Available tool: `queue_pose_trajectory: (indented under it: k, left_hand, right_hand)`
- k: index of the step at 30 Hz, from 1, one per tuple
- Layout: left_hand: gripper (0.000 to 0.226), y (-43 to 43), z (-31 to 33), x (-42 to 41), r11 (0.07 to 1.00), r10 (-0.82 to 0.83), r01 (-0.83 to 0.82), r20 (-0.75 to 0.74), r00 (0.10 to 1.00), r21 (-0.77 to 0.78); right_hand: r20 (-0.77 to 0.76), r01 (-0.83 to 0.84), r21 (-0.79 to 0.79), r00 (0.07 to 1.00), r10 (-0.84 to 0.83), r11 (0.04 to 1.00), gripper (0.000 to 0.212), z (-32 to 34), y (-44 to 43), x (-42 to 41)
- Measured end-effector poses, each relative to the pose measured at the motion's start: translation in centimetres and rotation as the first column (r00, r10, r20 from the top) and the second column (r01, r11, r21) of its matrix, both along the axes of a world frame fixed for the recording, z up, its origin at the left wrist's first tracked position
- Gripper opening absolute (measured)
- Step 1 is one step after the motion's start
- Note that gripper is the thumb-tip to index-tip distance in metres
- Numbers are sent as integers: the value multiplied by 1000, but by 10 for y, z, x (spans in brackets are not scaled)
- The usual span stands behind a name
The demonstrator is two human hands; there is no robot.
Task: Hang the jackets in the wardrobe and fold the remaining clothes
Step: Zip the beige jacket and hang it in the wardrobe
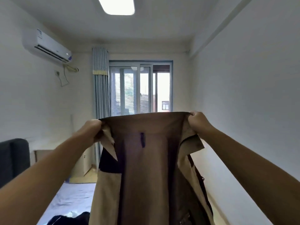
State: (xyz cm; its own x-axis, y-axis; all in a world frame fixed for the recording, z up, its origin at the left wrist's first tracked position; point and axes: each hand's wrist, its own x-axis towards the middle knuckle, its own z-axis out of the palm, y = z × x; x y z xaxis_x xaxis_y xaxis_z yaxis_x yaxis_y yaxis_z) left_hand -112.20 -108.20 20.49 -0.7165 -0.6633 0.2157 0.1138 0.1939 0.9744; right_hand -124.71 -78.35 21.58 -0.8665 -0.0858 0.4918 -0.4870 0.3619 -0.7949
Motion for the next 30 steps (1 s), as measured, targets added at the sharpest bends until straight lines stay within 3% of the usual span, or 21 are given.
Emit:
queue_pose_trajectory:
  k: [2, 5, 7, 9, 11, 14, 19, 22, 24, 27, 30]
  left_hand:
    - [30, 13, 6, 16, 975, -101, 126, -138, 985, 185]
    - [39, 28, 26, 34, 939, -224, 288, -301, 927, 187]
    - [40, 34, 45, 40, 929, -257, 332, -363, 896, 161]
    - [40, 38, 63, 40, 923, -274, 359, -416, 867, 140]
    - [40, 36, 75, 30, 928, -264, 348, -423, 867, 135]
    - [39, 20, 65, -14, 941, -218, 287, -325, 920, 180]
    - [43, -15, -25, -147, 933, -140, 147, -47, 989, 327]
    - [42, -29, -85, -215, 930, -269, 243, 59, 961, 277]
    - [60, -32, -136, -242, 922, -369, 340, 148, 918, 188]
    - [66, -30, -235, -237, 955, -293, 294, 264, 919, 37]
    - [57, -21, -353, -200, 965, -250, 256, 480, 841, 54]
  right_hand:
    - [50, -118, -223, 990, 132, 968, 25, 6, 9, 15]
    - [30, -264, -493, 947, 320, 829, 26, 27, 19, 32]
    - [-40, -337, -580, 921, 387, 742, 30, 48, 23, 37]
    - [-85, -423, -617, 874, 478, 664, 49, 69, 25, 38]
    - [-68, -439, -598, 862, 503, 671, 64, 83, 22, 32]
    - [98, -242, -530, 935, 342, 813, 39, 78, 3, -12]
    - [437, -5, -481, 866, 245, 877, 30, -24, -68, -146]
    - [515, -82, -395, 805, 294, 915, 23, -94, -106, -195]
    - [560, -219, -293, 750, 353, 931, 40, -147, -120, -204]
    - [648, -285, -147, 696, 310, 947, 57, -252, -122, -185]
    - [753, -325, 7, 623, 209, 946, 58, -380, -106, -156]
